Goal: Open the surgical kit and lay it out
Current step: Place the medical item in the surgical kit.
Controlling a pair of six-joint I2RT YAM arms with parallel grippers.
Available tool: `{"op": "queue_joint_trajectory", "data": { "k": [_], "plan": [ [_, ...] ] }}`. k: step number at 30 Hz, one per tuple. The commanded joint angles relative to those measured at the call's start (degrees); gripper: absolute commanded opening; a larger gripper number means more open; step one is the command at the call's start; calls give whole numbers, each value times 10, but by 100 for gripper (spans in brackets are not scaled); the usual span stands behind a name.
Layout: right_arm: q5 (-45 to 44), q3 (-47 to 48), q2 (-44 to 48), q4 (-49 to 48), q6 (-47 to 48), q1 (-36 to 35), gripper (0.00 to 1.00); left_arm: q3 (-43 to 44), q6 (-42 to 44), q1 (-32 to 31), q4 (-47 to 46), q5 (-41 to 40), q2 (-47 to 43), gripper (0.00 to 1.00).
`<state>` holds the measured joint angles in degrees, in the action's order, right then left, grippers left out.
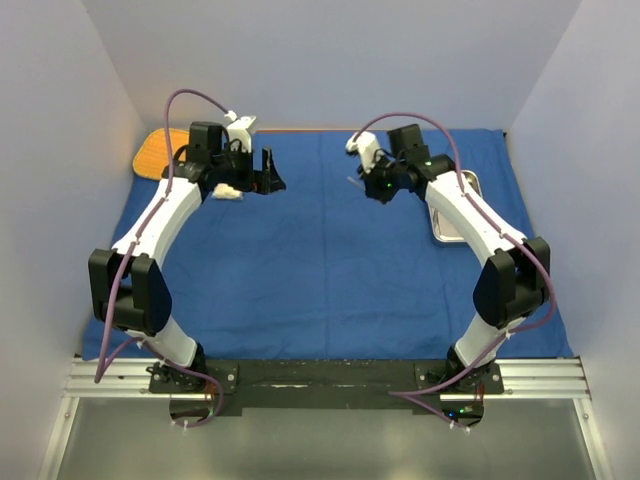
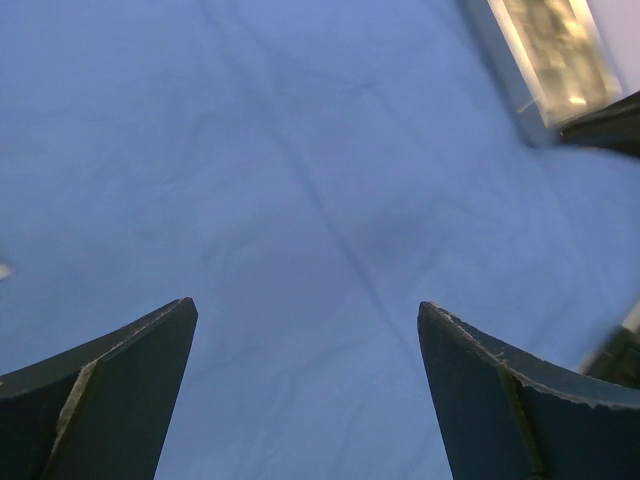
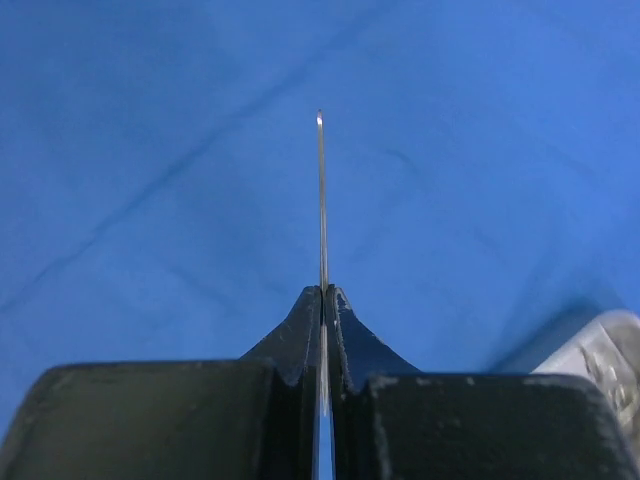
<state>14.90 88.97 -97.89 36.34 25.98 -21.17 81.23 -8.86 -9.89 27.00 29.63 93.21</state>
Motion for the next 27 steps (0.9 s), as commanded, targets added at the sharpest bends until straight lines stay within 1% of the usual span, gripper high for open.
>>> {"op": "queue_joint_trajectory", "data": {
  "k": [1, 2, 4, 5, 7, 8, 9, 11, 13, 14, 16, 19, 20, 23, 27],
  "plan": [
    [78, 13, 10, 55, 116, -42, 0, 9, -22, -16, -36, 130, -22, 98],
    [96, 17, 8, 65, 126, -48, 0, 6, -13, -21, -40, 139, -22, 98],
    [113, 37, -1, 93, 137, -60, 0, 0, 11, -48, -36, 128, -26, 98],
    [131, 45, -5, 103, 141, -63, 0, -6, 47, -56, -36, 122, -28, 98],
    [145, 63, -13, 130, 146, -72, 0, -40, 80, -79, -60, 107, -43, 98],
    [148, 67, -19, 139, 150, -75, 0, -52, 127, -84, -67, 106, -55, 98],
    [151, 71, -20, 152, 152, -81, 0, -69, 153, -92, -69, 113, -60, 99],
    [154, 73, -20, 158, 158, -85, 0, -90, 209, -94, -78, 119, -77, 99],
    [162, 72, -15, 162, 162, -88, 0, -114, 248, -94, -85, 121, -81, 97],
    [167, 72, -13, 164, 164, -88, 0, -119, 294, -94, -84, 127, -83, 92],
    [181, 74, -13, 167, 170, -92, 0, -133, 330, -95, -90, 151, -85, 89],
    [196, 73, -10, 167, 172, -99, 0, -153, 390, -102, -114, 192, -95, 79],
    [199, 72, -8, 166, 172, -99, 0, -164, 425, -104, -121, 214, -102, 76],
    [202, 66, -2, 162, 174, -104, 0, -165, 450, -107, -139, 225, -103, 76],
    [189, 53, 6, 155, 176, -111, 0, -143, 461, -116, -118, 242, -90, 76]
  ]
}}
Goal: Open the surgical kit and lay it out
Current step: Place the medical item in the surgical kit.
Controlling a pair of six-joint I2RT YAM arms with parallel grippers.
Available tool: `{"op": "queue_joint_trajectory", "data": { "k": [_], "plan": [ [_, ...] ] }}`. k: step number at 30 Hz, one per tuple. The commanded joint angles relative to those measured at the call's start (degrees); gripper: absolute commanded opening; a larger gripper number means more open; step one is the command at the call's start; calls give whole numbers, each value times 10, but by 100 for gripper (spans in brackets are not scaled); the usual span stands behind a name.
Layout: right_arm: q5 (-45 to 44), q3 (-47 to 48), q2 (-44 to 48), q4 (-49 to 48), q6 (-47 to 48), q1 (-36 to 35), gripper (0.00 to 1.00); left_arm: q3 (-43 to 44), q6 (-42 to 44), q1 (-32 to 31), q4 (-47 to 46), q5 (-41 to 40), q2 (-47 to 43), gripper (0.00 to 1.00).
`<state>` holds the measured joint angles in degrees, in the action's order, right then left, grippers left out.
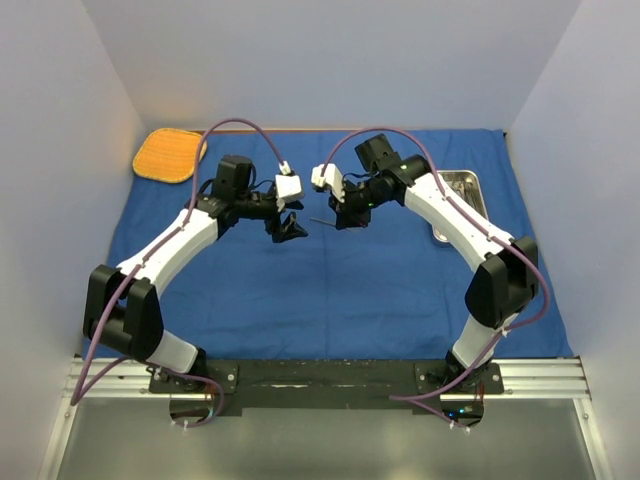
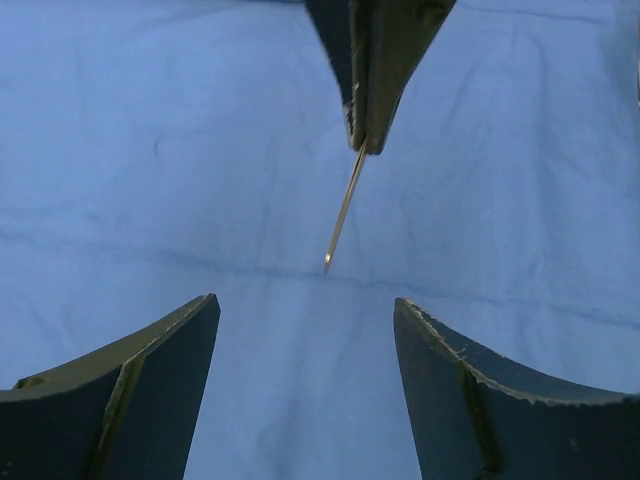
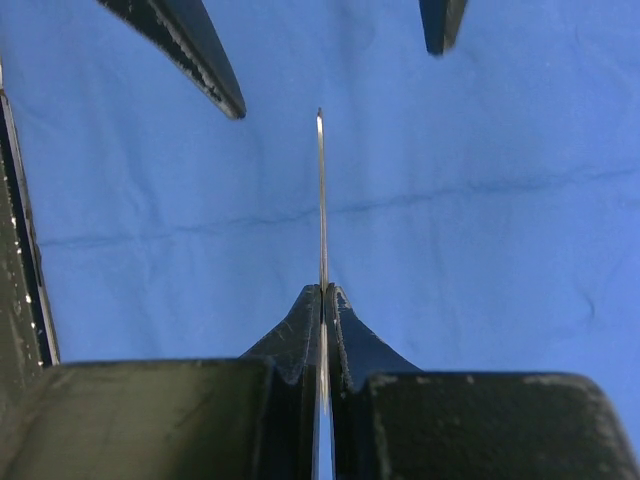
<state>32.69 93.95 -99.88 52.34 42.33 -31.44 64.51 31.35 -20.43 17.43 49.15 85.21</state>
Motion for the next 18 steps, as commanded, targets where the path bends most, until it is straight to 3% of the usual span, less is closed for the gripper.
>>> {"op": "queue_joint_trajectory", "data": {
  "k": [1, 7, 10, 14, 18],
  "plan": [
    [10, -4, 29, -7, 12, -9, 0, 26, 59, -14, -23, 49, -9, 76],
    [6, -15, 35, -18, 11, -14, 0, 36, 44, -33, -35, 74, 3, 72],
    [3, -18, 37, -21, 11, -15, 0, 37, 36, -36, -40, 81, 7, 66],
    [-2, -23, 40, -28, 10, -15, 0, 33, 35, -36, -39, 85, 8, 48],
    [-9, -25, 42, -30, 10, -15, 0, 20, 32, -36, -40, 67, 6, 46]
  ]
}}
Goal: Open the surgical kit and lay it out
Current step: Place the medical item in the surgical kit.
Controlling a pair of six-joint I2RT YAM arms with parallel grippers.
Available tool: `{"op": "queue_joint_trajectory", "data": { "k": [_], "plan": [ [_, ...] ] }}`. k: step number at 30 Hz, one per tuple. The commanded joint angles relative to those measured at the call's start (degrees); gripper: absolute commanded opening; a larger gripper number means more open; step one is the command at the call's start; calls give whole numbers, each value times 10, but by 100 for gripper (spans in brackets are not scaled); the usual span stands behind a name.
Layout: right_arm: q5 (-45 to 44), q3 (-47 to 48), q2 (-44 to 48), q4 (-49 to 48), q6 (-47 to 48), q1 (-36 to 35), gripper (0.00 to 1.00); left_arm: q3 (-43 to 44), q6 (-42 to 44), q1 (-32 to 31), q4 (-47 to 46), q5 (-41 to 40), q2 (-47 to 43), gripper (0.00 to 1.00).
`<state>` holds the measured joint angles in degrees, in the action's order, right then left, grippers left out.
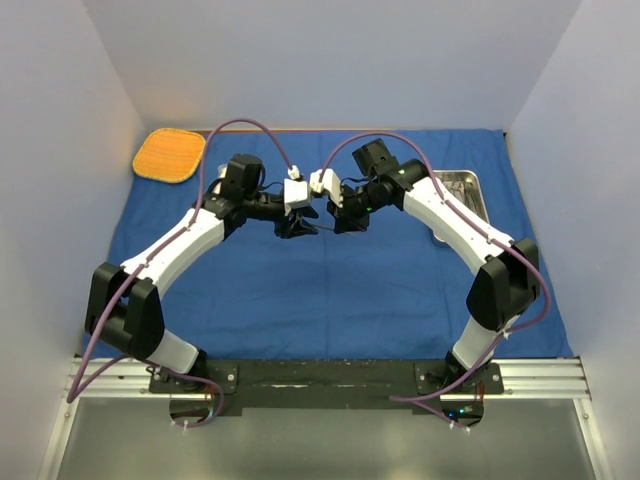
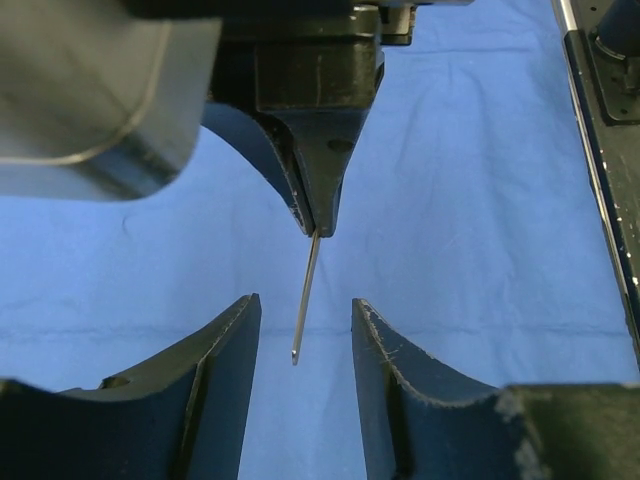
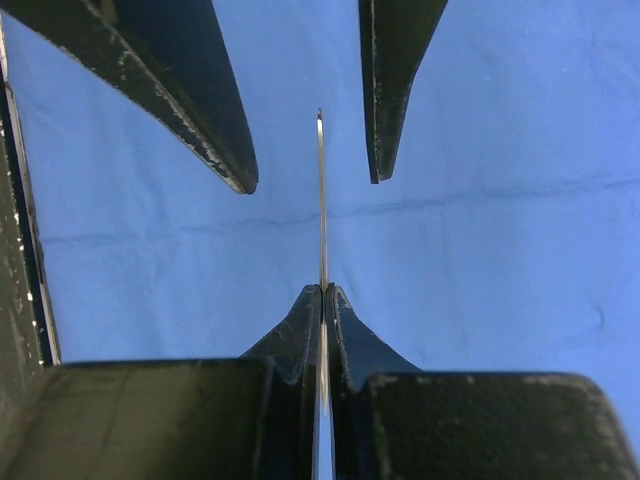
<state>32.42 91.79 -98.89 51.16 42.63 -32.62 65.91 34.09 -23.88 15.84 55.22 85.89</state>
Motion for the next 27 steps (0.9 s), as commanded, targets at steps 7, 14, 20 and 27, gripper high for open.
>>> {"op": "queue_joint_trajectory", "data": {
  "k": [7, 14, 20, 27],
  "plan": [
    [-9, -6, 33, -25, 6, -3, 0, -17, -13, 0, -53, -27, -2, 44],
    [-9, -13, 37, -31, 5, -3, 0, -45, -36, 6, -97, -35, -8, 43],
    [-6, -17, 41, -37, 2, -3, 0, -50, -49, 9, -117, -25, -11, 29],
    [-10, -16, 38, -40, 3, -3, 0, -48, -54, 7, -117, -7, -5, 26]
  ]
}}
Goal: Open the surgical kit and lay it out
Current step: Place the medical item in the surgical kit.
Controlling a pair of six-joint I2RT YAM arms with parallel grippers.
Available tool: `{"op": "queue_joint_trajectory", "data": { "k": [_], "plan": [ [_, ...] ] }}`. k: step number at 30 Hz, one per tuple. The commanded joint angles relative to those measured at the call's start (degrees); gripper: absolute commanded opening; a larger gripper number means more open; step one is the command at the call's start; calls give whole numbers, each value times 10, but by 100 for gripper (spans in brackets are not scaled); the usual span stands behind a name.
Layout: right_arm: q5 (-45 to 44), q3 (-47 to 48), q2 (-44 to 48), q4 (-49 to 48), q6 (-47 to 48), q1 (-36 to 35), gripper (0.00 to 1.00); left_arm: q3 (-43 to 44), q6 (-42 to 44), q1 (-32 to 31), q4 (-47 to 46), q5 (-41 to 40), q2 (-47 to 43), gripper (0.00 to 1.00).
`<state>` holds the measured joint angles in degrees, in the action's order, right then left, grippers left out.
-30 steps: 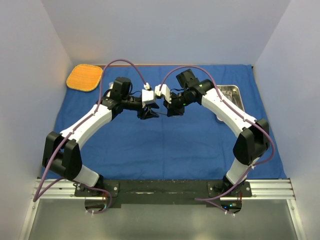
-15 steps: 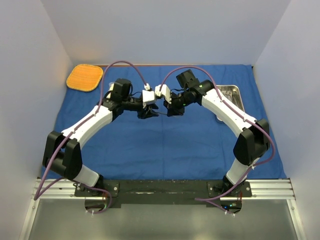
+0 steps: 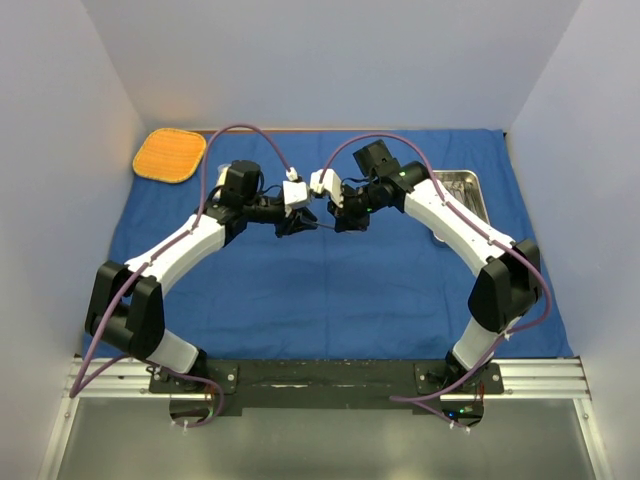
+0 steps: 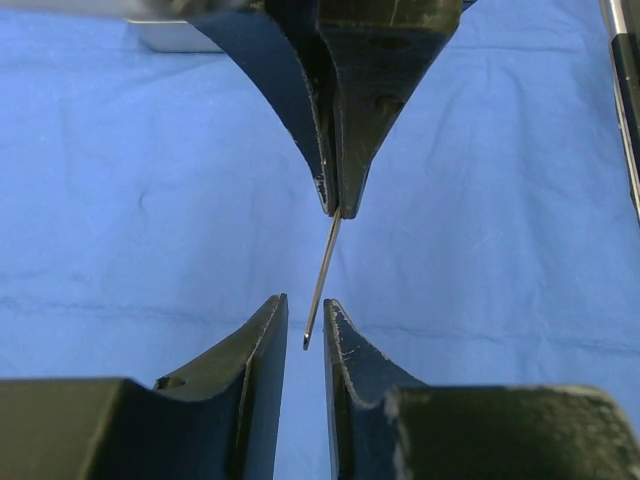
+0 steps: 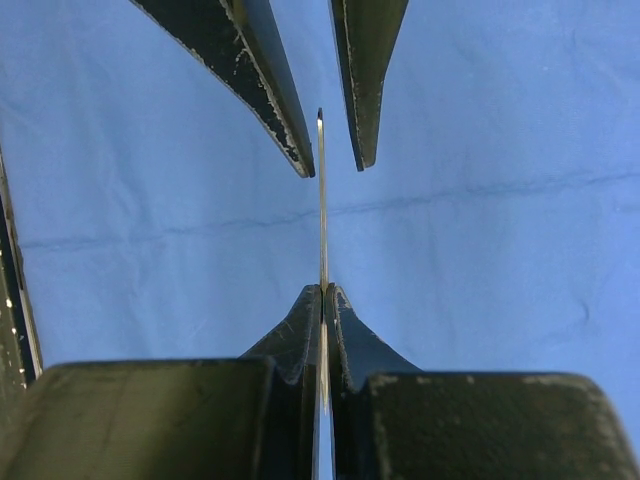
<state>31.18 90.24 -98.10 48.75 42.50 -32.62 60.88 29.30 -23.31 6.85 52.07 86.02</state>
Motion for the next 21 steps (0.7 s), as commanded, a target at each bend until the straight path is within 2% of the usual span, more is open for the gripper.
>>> {"op": "queue_joint_trajectory", "data": {
  "k": [1, 5, 11, 14, 15, 16, 18, 21],
  "plan": [
    [2, 0, 30, -16, 3, -3, 0, 3, -6, 2, -26, 26, -7, 19],
    [-1, 1, 32, -16, 3, -3, 0, 1, -7, 2, -20, 30, -2, 0],
    [-12, -6, 35, -25, 1, -3, 0, 0, -4, 3, -8, 37, -1, 0],
    [-32, -21, 42, -45, -6, -3, 21, -6, -13, 3, -23, 26, -3, 0],
    [-38, -30, 48, -52, -14, -3, 38, -9, -16, 5, -29, 18, -4, 0],
    [-52, -35, 52, -58, -19, -2, 46, -14, -29, 7, -37, 15, -4, 0],
    [-65, -53, 63, -88, -44, 4, 56, -24, -54, 17, -85, 3, -4, 0],
    [-87, -80, 78, -137, -99, 24, 66, -51, -115, 34, -162, -34, -8, 0]
  ]
}}
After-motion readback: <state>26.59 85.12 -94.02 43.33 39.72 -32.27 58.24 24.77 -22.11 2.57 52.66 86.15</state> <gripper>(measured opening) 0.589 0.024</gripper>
